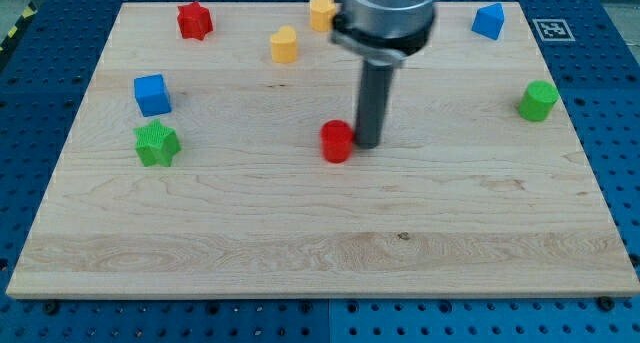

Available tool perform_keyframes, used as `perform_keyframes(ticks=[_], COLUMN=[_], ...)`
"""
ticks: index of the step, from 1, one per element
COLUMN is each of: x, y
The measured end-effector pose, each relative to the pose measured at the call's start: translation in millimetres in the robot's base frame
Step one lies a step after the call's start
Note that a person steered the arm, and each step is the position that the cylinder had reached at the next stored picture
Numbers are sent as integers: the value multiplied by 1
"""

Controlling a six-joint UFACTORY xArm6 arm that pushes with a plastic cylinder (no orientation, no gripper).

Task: Drag the red circle vertically bottom to green star

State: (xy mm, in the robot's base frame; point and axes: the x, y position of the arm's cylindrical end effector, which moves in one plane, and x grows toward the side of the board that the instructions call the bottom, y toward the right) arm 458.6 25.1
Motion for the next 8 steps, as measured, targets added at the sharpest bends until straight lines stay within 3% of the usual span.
perform_keyframes(ticks=[1, 3, 6, 8], x=[26, -27, 77, 62], y=[-28, -26, -116, -83])
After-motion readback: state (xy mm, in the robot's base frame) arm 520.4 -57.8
